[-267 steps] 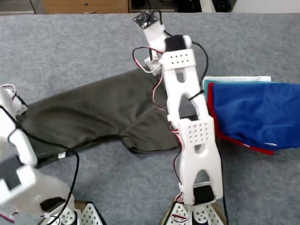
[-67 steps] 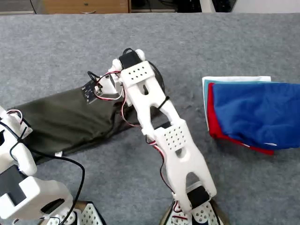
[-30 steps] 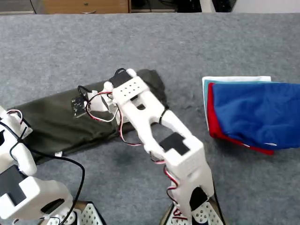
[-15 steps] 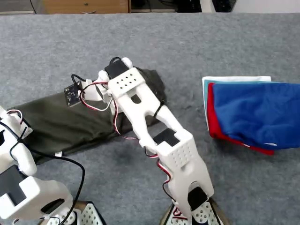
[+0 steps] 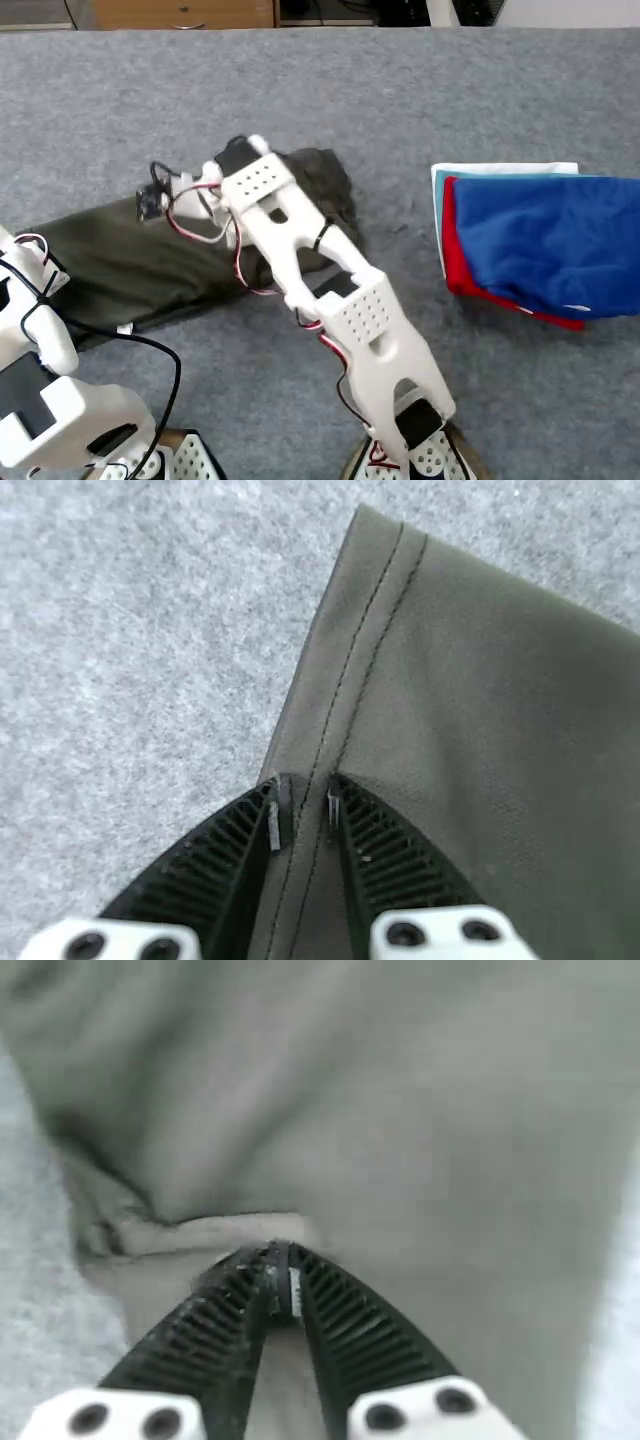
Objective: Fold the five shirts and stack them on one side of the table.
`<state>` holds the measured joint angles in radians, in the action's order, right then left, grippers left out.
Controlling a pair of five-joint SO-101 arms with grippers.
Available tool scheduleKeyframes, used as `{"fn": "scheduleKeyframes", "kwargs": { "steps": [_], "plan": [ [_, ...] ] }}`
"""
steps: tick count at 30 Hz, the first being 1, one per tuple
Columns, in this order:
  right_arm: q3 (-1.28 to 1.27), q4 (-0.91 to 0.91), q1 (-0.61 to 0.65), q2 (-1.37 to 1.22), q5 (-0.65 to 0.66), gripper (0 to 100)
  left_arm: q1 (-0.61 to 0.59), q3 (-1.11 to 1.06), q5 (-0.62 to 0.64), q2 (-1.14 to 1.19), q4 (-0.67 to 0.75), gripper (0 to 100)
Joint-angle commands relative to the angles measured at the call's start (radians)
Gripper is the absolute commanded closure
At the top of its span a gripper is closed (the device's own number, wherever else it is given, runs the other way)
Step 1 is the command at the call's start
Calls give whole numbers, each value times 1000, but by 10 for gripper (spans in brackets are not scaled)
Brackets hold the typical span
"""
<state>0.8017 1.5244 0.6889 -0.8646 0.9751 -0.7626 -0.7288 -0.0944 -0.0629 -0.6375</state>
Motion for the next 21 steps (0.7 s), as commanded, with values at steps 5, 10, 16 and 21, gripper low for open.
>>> {"fn": "scheduleKeyframes", "kwargs": {
  "steps": [5, 10, 16, 21],
  "plan": [
    [456, 265, -59, 4, -17, 995, -2, 38, -3, -7, -6, 918],
    [335, 265, -82, 59, -80, 995, -2, 38, -2, -7, -6, 918],
    [-25, 262, -19, 246, -144, 996, -2, 38, -2, -7, -6, 918],
    [-193, 242, -12, 331, -144, 996, -2, 38, 0, -7, -6, 916]
  ]
}}
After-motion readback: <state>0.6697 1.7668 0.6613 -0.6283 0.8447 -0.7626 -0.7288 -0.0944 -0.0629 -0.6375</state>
